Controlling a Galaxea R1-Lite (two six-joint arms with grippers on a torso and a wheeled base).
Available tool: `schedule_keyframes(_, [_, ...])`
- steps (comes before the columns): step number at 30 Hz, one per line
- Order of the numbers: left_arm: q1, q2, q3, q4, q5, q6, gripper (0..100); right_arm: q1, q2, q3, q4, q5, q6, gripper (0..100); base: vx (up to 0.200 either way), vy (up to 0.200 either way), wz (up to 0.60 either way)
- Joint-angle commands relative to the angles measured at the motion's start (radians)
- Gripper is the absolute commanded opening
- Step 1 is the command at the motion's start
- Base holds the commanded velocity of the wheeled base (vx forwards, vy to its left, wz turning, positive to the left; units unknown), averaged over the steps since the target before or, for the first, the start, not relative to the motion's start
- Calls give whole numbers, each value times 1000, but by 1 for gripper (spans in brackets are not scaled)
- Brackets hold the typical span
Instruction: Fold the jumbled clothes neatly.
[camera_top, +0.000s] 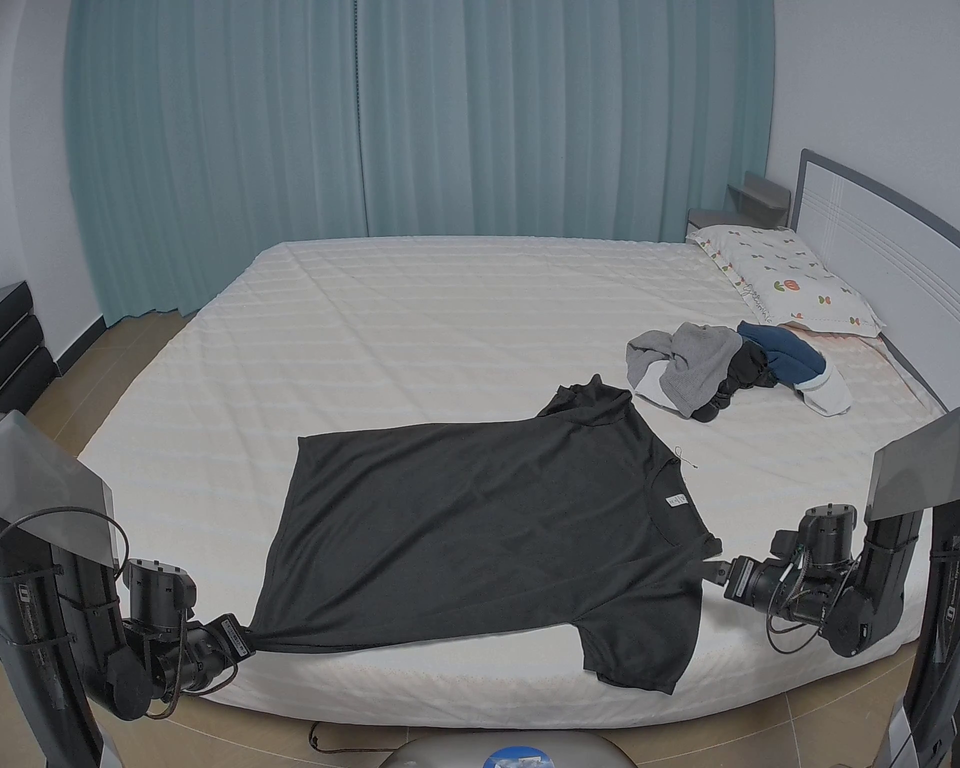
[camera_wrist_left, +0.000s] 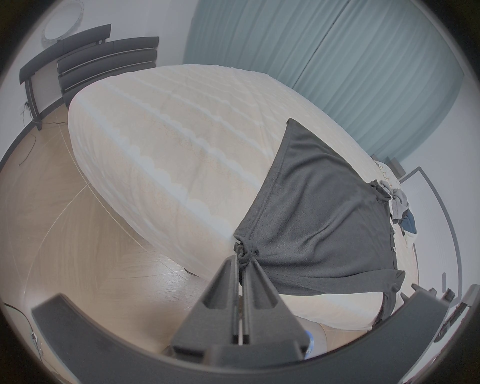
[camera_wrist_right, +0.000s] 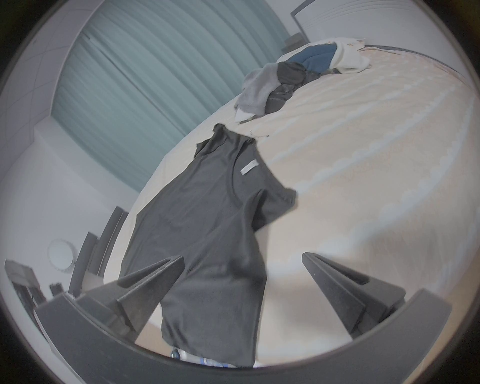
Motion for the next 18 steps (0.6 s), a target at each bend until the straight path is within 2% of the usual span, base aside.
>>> schedule_keyframes(1, [0, 0, 4, 0, -1, 0, 0, 10, -23, 187, -146, 97, -60, 100, 0, 0, 0])
schedule_keyframes(11, [-3, 3, 7, 0, -1, 2, 0, 64, 42, 208, -162, 109, -62, 100, 0, 0, 0])
schedule_keyframes(18, [-3, 4, 5, 0, -1, 2, 0, 97, 97, 161, -162, 98, -55, 100, 0, 0, 0])
